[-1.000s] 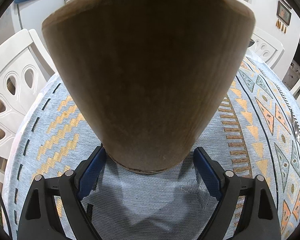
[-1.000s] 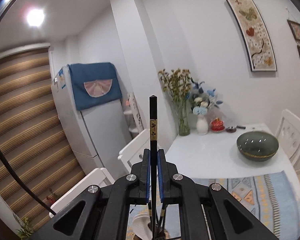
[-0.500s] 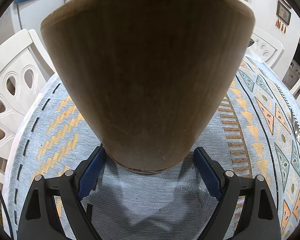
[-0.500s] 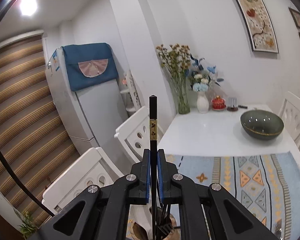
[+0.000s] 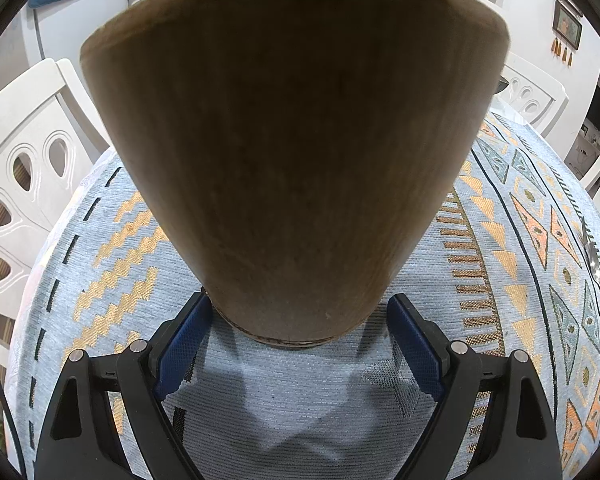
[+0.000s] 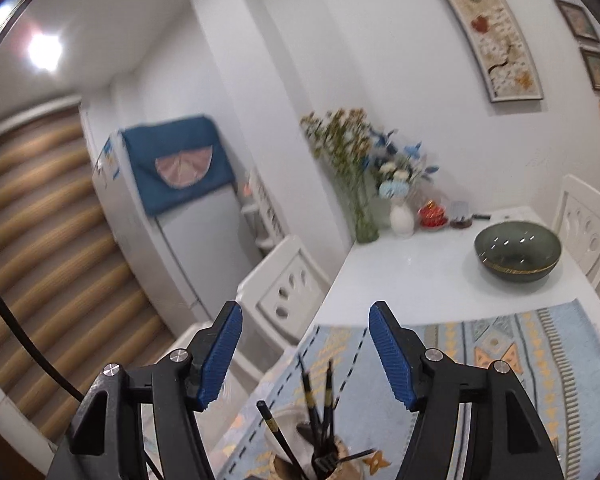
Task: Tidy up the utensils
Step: 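Open the right tool to drop the chopstick into the cup, then move the open right tool down onto the steel spoon and fork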
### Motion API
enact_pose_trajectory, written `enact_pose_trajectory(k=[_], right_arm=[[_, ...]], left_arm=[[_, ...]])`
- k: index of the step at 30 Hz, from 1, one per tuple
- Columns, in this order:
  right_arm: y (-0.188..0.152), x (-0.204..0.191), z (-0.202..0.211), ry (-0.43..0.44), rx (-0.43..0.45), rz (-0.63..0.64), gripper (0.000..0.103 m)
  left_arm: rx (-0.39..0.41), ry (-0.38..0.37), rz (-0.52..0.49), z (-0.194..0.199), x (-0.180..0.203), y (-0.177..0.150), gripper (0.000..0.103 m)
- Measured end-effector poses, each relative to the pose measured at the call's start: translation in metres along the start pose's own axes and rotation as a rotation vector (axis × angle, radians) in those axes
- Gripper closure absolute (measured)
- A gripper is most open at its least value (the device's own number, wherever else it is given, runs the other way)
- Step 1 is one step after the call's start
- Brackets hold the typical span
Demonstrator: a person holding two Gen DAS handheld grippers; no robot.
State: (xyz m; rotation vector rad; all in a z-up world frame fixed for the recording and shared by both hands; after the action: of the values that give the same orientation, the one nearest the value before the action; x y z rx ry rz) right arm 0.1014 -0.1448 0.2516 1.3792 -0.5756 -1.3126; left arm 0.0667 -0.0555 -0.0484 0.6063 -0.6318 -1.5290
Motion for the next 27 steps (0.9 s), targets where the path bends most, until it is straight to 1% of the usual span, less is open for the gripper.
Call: enact_pose_trajectory(k=[3,7,12,16,18,20,24,26,27], right_arm=[[0.021,0.014,0.017,-0.033,0.052,-0.019,0.039],[0.043,0.042,0.037,-0.099,0.097,-0.038,0.039],[0.066,0.091,0.068,-0.214,0.137,-0.096,0.039],[0.073,0.128,0.091,-0.315,0.146,-0.113,0.039],[0.071,0.145,0.099,-0.365,0.118,-0.105,0.039],[0.066,0.158,0.103,-0.408,0.072,-0.092,0.039],[0.035,0.19,0.1,-0.509,-0.105,-0.065,0.039],[0.009,0.21,0.096,-0.548,-0.226,-0.078,0.039],[-0.007,0.223,0.094,-0.575,-0.303,-0.094,0.039]], left_arm=[[0.0,0.0,0.0,0.0,0.0,0.0,0.014],[0.0,0.0,0.0,0.0,-0.001,0.0,0.014],[0.0,-0.001,0.001,0.0,-0.001,0.0,0.014],[0.0,-0.001,0.001,0.0,-0.002,0.0,0.014],[0.0,-0.001,0.001,0.0,-0.001,0.0,0.014],[0.0,-0.001,0.001,0.0,-0.002,0.0,0.014],[0.0,-0.001,0.001,0.0,-0.001,0.0,0.014],[0.0,-0.001,0.001,0.0,-0.002,0.0,0.014],[0.0,-0.001,0.001,0.0,-0.003,0.0,0.014]])
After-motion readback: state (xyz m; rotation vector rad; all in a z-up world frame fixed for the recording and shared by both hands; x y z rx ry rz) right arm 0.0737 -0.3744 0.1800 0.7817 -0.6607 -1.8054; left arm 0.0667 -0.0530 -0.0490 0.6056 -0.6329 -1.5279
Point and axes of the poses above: each gripper's, at about its wrist camera, not at the fingertips, and z roughly against the way its jaws point, x to its right, y to its top, the point moved 6 cm from there along -z, roughly the way its jaws point, and after that the axes turned 8 degrees about x, right-handed, at the moved point
